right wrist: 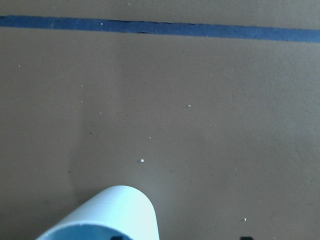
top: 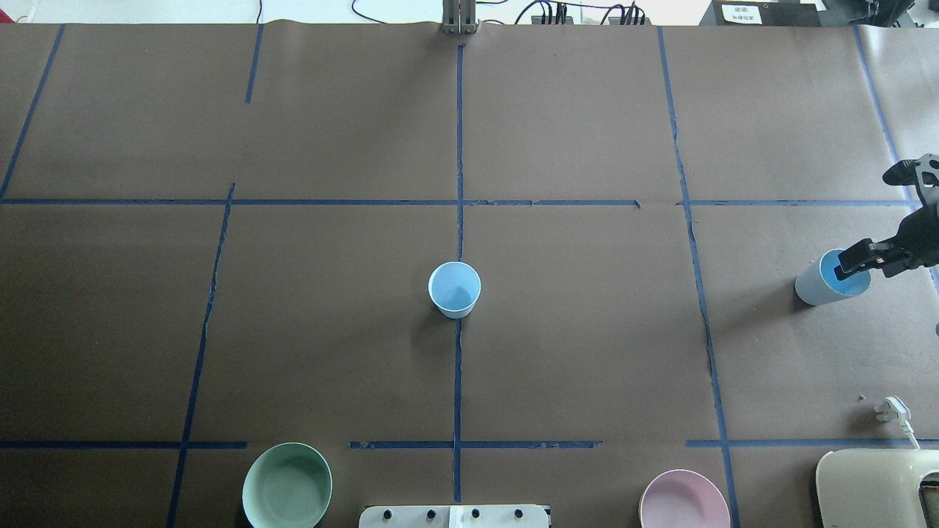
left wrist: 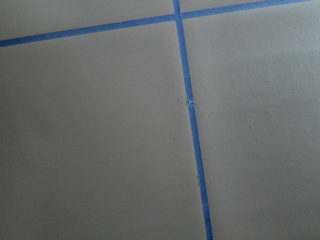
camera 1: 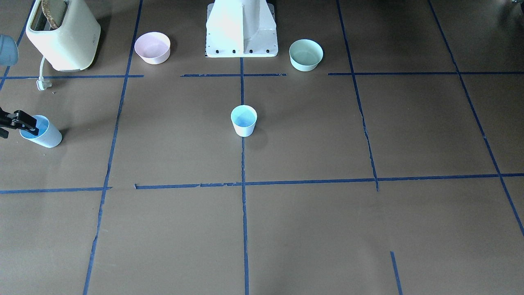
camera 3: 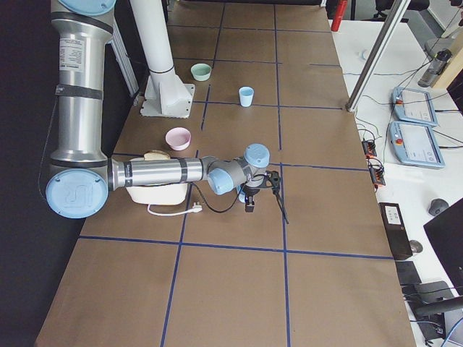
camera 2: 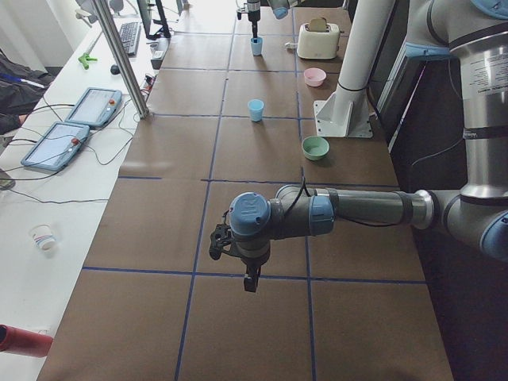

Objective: Stack blue cups with both arms
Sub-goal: 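Reach the right gripper to the other light blue cup and grasp it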

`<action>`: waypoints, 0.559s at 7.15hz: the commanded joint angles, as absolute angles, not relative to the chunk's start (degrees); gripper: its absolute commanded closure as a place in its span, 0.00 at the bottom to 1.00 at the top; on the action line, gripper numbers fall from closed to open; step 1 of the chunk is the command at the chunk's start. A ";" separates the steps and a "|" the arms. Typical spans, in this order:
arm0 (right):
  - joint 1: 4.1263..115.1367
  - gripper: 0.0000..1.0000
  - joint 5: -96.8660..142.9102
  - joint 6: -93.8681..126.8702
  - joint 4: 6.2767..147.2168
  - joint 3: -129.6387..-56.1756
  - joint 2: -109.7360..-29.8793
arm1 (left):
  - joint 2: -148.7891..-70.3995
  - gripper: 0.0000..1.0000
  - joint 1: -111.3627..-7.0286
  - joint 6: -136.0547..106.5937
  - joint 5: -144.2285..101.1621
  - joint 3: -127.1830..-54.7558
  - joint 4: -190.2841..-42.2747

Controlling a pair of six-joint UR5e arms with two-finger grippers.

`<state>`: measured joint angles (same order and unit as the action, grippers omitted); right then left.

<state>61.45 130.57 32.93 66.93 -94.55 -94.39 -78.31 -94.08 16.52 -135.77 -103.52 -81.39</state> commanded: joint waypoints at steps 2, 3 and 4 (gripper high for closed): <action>60.56 0.91 130.87 32.87 66.80 -94.65 -94.48 | -78.31 0.00 -94.04 16.52 -135.70 -103.45 -81.39; 60.56 0.98 130.96 32.87 66.80 -95.70 -94.57 | -78.31 0.00 -94.04 16.52 -135.70 -103.45 -81.30; 60.64 1.00 130.96 32.96 66.88 -97.71 -95.09 | -78.31 0.00 -94.04 16.52 -135.70 -103.45 -81.39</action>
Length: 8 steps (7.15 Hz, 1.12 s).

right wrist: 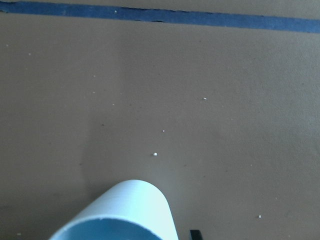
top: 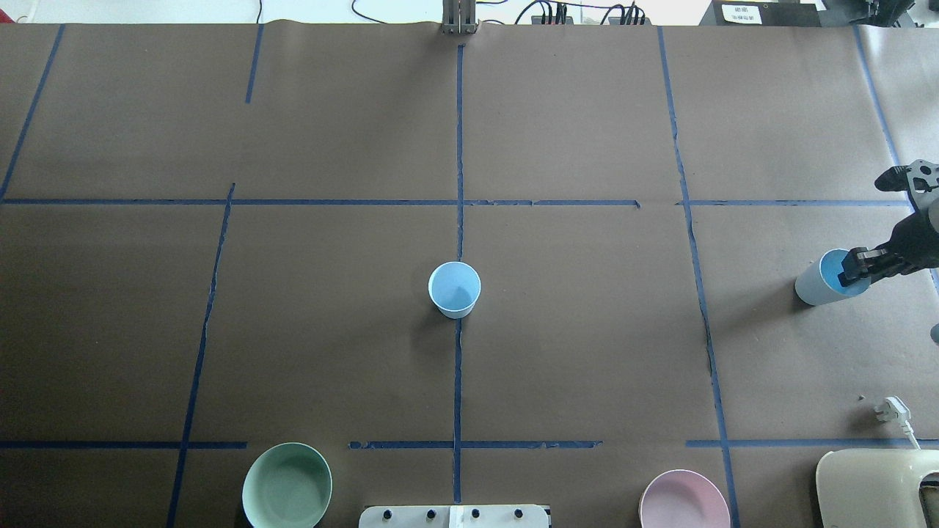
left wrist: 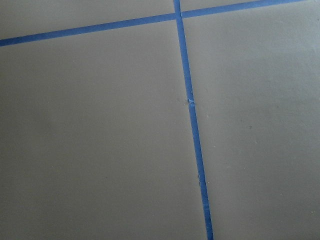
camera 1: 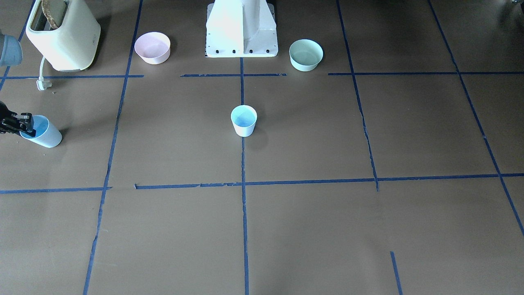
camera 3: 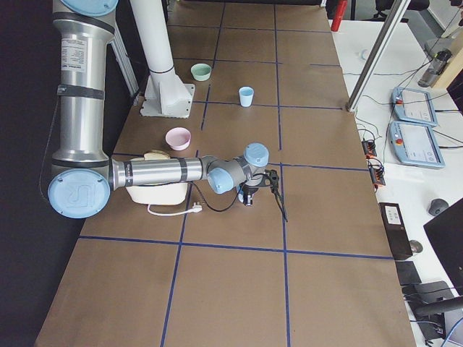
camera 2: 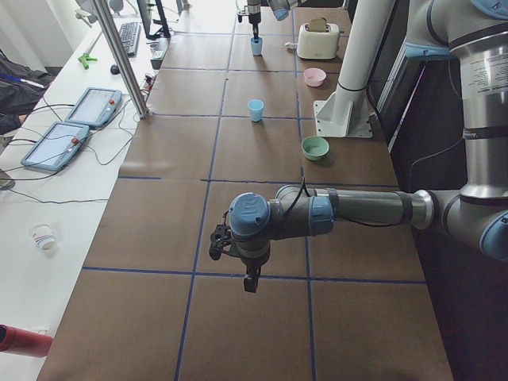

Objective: Stack blue cups with both arms
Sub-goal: 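Reach the right gripper to the other light blue cup and grasp it, then lift the cup with the right gripper and lower it into the center cup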

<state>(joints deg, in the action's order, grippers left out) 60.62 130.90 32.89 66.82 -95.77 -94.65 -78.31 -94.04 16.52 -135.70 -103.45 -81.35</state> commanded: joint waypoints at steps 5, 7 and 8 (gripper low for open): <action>54.96 1.00 130.61 58.21 73.17 -107.91 -85.13 | -78.40 0.00 -94.04 11.60 -135.70 -103.36 -81.30; 50.30 1.00 126.16 65.18 89.39 -112.92 -73.28 | -78.49 0.00 -94.04 11.60 -135.70 -103.53 -81.39; 45.14 1.00 122.56 71.74 96.43 -112.85 -65.47 | -78.49 0.00 -94.04 11.69 -135.79 -103.54 -81.39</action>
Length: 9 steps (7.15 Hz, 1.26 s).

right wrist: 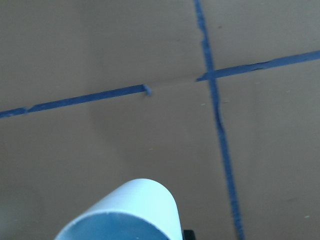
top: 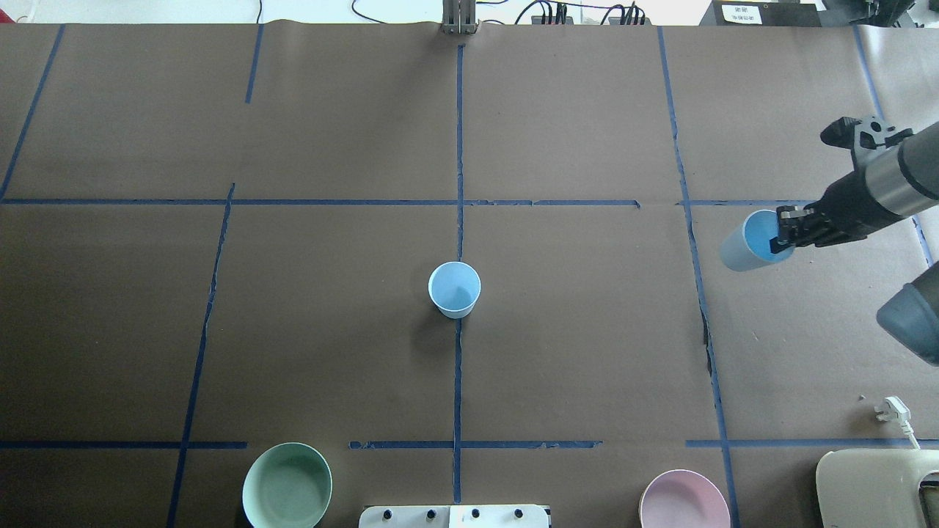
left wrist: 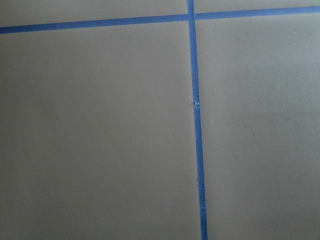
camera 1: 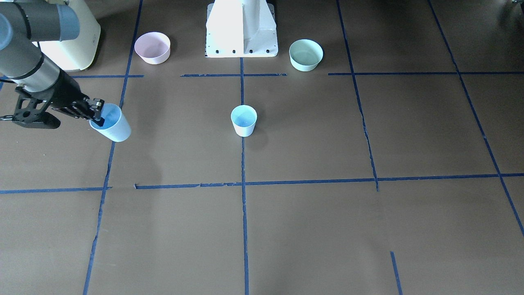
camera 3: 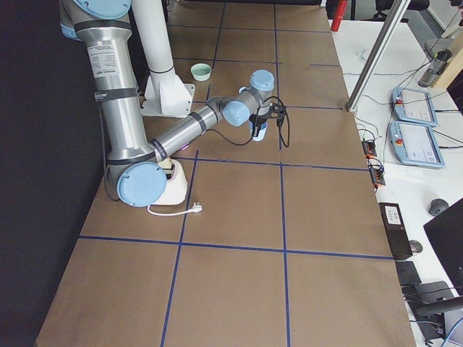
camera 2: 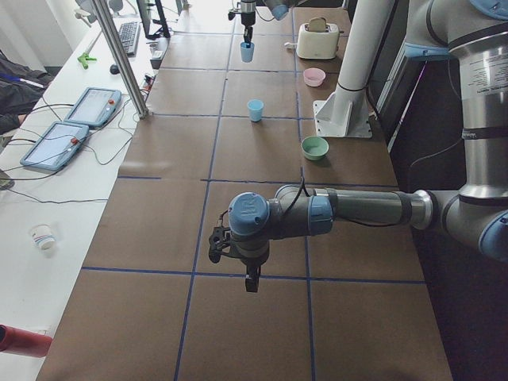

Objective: Stack blue cups with both arms
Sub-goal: 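Lift the cup with the right gripper and lower it into the center cup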

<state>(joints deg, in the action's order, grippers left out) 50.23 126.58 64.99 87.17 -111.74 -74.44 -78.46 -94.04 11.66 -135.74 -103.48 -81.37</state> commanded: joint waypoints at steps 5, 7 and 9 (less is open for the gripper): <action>28.93 1.00 105.92 93.60 98.97 -102.31 -46.05 | -78.57 0.00 -93.96 11.69 -135.79 -103.54 -81.39; 26.99 1.00 105.73 94.22 98.88 -101.34 -46.05 | -78.57 0.00 -93.96 11.69 -135.79 -103.54 -81.39; 26.81 0.51 105.82 93.44 98.79 -101.16 -46.49 | -78.66 0.00 -93.96 11.69 -135.79 -103.54 -81.39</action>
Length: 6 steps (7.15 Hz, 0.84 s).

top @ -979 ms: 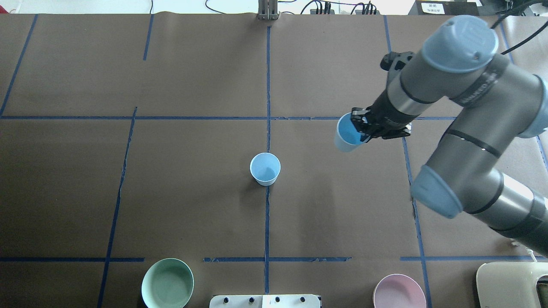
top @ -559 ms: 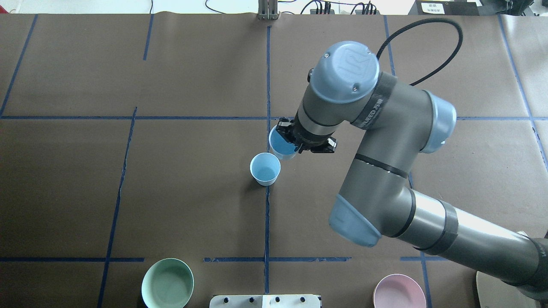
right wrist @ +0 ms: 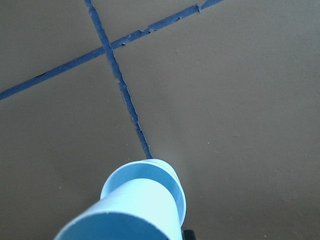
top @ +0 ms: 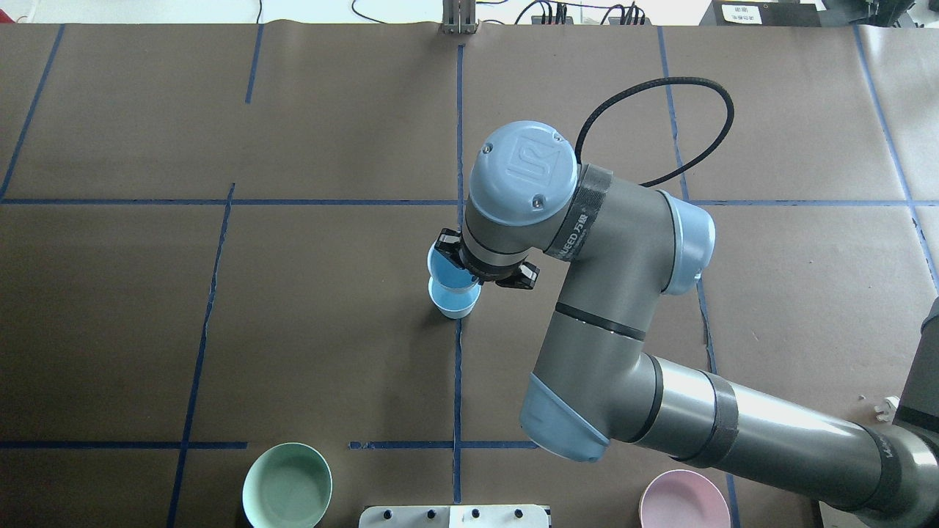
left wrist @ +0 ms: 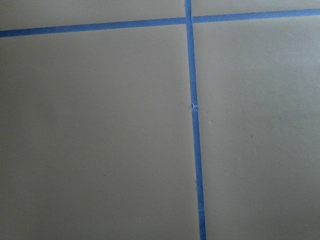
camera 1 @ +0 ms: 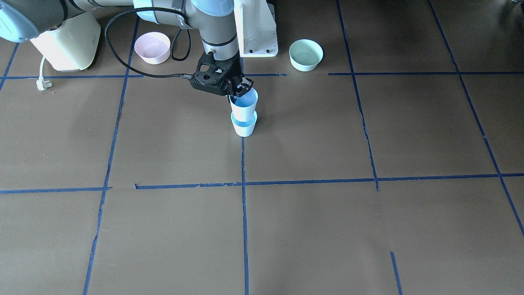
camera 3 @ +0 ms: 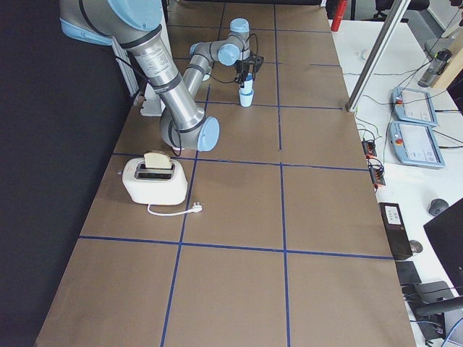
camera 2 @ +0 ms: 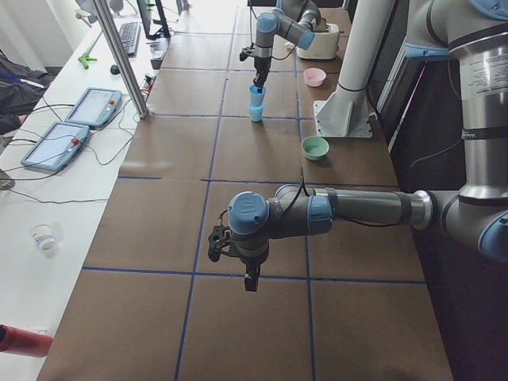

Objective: Stack blue cups with both arms
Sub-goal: 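Open the right gripper to release the stacked cup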

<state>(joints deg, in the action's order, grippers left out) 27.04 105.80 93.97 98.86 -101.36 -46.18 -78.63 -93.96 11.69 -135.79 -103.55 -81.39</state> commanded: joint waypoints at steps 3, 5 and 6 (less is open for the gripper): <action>26.98 0.00 105.03 91.33 98.70 -101.25 -46.76 | -79.10 0.00 -93.87 11.86 -135.79 -103.54 -81.39; 33.88 0.00 110.96 80.84 98.61 -101.25 -49.11 | -79.19 0.00 -93.87 11.86 -135.70 -103.36 -81.39; 40.45 0.00 117.71 72.24 98.61 -101.34 -52.26 | -79.19 0.00 -93.87 11.95 -135.62 -103.19 -81.30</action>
<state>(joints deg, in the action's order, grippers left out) 33.70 110.92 81.36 98.64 -101.26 -49.13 -79.16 -93.87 11.86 -135.69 -103.35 -81.37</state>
